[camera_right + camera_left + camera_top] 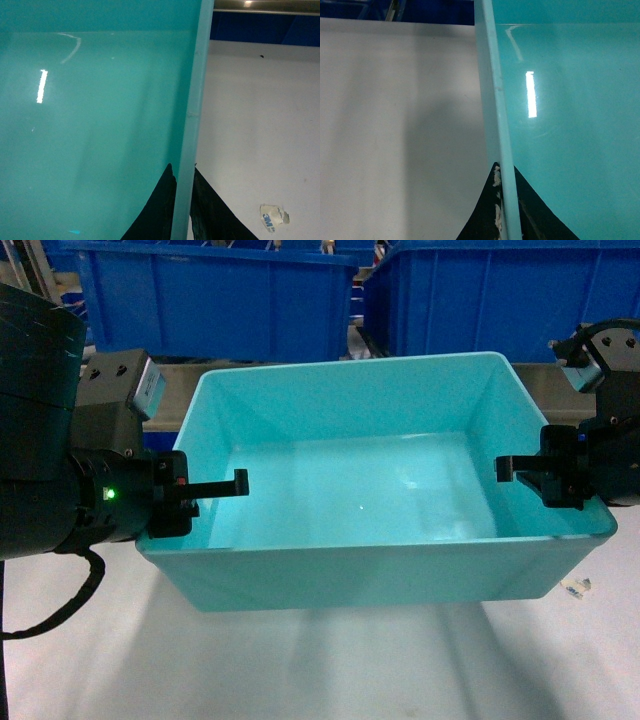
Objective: Organize blue bins on left shelf correctly
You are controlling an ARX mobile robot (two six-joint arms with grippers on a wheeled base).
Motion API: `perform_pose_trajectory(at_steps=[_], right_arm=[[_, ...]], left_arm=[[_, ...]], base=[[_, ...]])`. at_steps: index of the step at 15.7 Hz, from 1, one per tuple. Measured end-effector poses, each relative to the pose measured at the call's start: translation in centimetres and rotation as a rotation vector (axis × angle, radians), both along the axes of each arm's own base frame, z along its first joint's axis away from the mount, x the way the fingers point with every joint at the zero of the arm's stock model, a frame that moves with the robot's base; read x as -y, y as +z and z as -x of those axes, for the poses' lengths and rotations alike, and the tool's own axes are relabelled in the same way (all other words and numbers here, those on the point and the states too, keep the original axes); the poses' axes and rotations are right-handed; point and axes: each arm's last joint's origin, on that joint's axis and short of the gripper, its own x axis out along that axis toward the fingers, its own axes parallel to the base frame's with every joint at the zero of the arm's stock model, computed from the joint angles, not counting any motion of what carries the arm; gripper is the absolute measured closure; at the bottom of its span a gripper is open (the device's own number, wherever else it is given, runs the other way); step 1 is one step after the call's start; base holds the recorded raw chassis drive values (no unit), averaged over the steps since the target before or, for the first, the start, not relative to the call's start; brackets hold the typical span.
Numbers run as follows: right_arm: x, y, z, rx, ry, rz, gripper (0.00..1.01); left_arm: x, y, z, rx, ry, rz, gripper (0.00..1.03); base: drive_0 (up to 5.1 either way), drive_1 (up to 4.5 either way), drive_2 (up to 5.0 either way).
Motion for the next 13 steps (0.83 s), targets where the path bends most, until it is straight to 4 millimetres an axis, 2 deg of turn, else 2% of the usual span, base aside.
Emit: perform_pose_trajectory(at_steps=[1, 13], right_arm=[[0.00, 0.00, 0.00, 0.000, 0.000, 0.000, 0.94], [0.34, -0.05, -0.02, -0.002, -0.003, -0.004, 0.94]], left_arm=[[0.00, 0.00, 0.00, 0.000, 0.000, 0.000, 1.01], [0.19, 0.00, 0.06, 0.000, -0.007, 0.004, 1.01]], base=[[0.0, 0.00, 0.0], [-4.7, 0.65, 3.9]])
